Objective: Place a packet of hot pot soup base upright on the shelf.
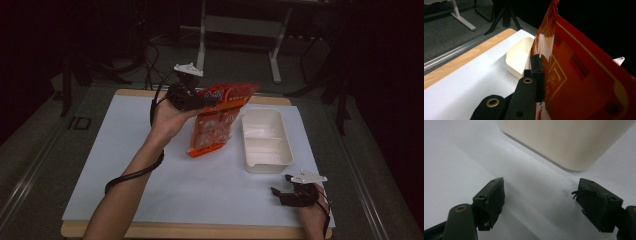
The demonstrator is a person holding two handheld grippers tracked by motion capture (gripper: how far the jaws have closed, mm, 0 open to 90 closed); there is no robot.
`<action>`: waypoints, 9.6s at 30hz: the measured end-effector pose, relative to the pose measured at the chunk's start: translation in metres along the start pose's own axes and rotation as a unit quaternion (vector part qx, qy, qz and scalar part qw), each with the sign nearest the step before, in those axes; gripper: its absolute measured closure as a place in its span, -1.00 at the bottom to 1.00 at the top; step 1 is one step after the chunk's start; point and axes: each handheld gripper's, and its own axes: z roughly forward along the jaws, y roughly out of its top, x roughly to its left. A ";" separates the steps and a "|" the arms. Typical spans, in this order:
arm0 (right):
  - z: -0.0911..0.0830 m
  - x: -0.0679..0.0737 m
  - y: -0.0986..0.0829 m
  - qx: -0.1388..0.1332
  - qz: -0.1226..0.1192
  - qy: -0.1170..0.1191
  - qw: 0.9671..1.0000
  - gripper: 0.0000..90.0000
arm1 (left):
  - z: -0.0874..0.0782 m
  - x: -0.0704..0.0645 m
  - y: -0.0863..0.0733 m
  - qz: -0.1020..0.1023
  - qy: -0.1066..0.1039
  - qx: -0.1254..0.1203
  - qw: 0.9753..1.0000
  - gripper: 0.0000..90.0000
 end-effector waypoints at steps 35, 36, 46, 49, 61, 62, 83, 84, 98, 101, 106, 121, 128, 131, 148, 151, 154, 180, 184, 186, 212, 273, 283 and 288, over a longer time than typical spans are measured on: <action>-0.012 -0.006 -0.006 -0.061 0.022 0.025 0.998 -0.55 | 0.021 -0.028 0.037 0.007 -0.043 -0.022 0.999 1.00; -0.012 -0.006 -0.006 -0.062 0.021 0.026 0.998 -0.55 | 0.022 -0.029 0.038 0.006 -0.044 -0.022 0.999 1.00; -0.013 -0.007 -0.006 -0.069 0.021 0.030 0.997 -0.55 | 0.037 -0.042 0.049 0.014 -0.053 -0.019 0.998 1.00; -0.013 -0.007 -0.006 -0.070 0.020 0.030 0.997 -0.55 | 0.039 -0.044 0.051 0.014 -0.056 -0.018 0.998 1.00; -0.013 -0.007 -0.006 -0.070 0.018 0.032 0.997 -0.55 | 0.053 -0.056 0.061 0.019 -0.064 -0.016 0.998 1.00; -0.013 -0.007 -0.006 -0.070 0.019 0.032 0.997 -0.55 | 0.054 -0.057 0.061 0.021 -0.064 -0.016 0.998 1.00; -0.013 -0.006 -0.006 -0.071 0.019 0.032 0.997 -0.55 | 0.087 -0.072 0.072 0.008 -0.068 -0.014 0.998 1.00; -0.013 -0.006 -0.006 -0.071 0.018 0.032 0.997 -0.55 | 0.090 -0.073 0.073 0.007 -0.067 -0.013 0.998 1.00; -0.014 -0.007 -0.007 -0.074 0.020 0.034 0.997 -0.55 | 0.126 -0.082 0.070 -0.006 -0.064 -0.027 0.998 1.00; -0.014 -0.007 -0.007 -0.075 0.021 0.034 0.996 -0.55 | 0.133 -0.084 0.068 -0.017 -0.060 -0.035 0.997 1.00; -0.014 -0.007 -0.007 -0.076 0.020 0.034 0.996 -0.55 | 0.142 -0.087 0.063 -0.025 -0.048 -0.042 0.998 1.00; -0.014 -0.007 -0.007 -0.079 0.018 0.033 0.996 -0.55 | 0.163 -0.086 0.037 -0.084 -0.039 -0.071 0.993 1.00; -0.015 -0.006 -0.007 -0.079 0.017 0.032 0.996 -0.55 | 0.177 -0.084 0.018 -0.099 -0.036 -0.050 0.993 1.00; -0.015 -0.006 -0.007 -0.078 0.017 0.033 0.996 -0.55 | 0.176 -0.077 0.011 -0.109 -0.043 -0.047 0.992 1.00; -0.014 -0.006 -0.007 -0.074 0.017 0.033 0.997 -0.55 | 0.171 -0.056 -0.028 -0.086 -0.071 0.032 0.993 0.47; -0.013 -0.006 -0.007 -0.074 0.016 0.033 0.997 -0.55 | 0.171 -0.064 -0.022 -0.090 -0.066 0.053 0.992 0.48; -0.013 -0.006 -0.007 -0.074 0.016 0.032 0.997 -0.55 | 0.172 -0.071 -0.022 -0.107 -0.058 0.056 0.991 0.48; -0.013 -0.004 -0.006 -0.067 0.011 0.033 0.997 -0.55 | 0.190 -0.067 -0.065 -0.048 -0.059 0.095 0.993 0.35; -0.012 -0.004 -0.006 -0.064 0.010 0.032 0.997 -0.55 | 0.189 -0.063 -0.067 -0.072 -0.050 0.089 0.992 0.51; -0.012 -0.004 -0.006 -0.063 0.010 0.031 0.998 -0.55 | 0.191 -0.063 -0.068 -0.081 -0.048 0.090 0.991 0.55; -0.011 -0.002 -0.006 -0.057 0.008 0.022 0.998 -0.54 | 0.199 -0.065 -0.097 -0.071 -0.069 0.046 0.994 0.67; -0.010 -0.003 -0.005 -0.051 0.017 0.019 0.998 -0.54 | 0.192 -0.075 -0.104 -0.048 -0.034 0.077 0.995 0.76; -0.009 -0.004 -0.005 -0.049 0.020 0.016 0.998 -0.54 | 0.194 -0.066 -0.119 -0.058 -0.036 0.098 0.993 0.97; -0.009 -0.004 -0.005 -0.049 0.019 0.017 0.998 -0.54 | 0.195 -0.075 -0.114 -0.014 -0.012 0.114 0.993 1.00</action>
